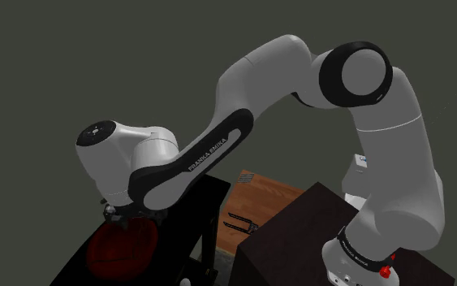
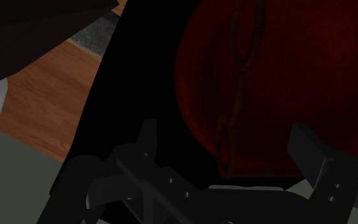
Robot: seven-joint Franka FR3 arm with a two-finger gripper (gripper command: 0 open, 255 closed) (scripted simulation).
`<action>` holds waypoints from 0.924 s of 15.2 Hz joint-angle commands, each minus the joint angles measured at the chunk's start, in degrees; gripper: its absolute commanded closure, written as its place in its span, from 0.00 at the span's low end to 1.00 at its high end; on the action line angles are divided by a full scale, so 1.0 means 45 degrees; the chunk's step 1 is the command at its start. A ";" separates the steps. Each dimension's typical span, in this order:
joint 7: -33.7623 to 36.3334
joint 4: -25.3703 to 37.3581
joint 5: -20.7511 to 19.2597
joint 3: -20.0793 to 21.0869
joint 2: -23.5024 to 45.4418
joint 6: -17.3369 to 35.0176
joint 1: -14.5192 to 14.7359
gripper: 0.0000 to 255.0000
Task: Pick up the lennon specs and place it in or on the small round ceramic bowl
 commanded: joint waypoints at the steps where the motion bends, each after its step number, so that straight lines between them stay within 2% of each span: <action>1: 0.0000 0.0000 0.0000 0.0000 0.0000 0.0000 0.0000 0.00; 2: 0.0000 0.0000 0.0000 0.0000 0.0000 0.0000 0.0000 1.00; 11: 0.0001 0.0000 -0.0001 0.0000 0.0001 0.0002 0.0000 1.00; 14: -0.0148 0.0069 0.0244 0.0205 -0.0293 -0.0312 -0.0130 1.00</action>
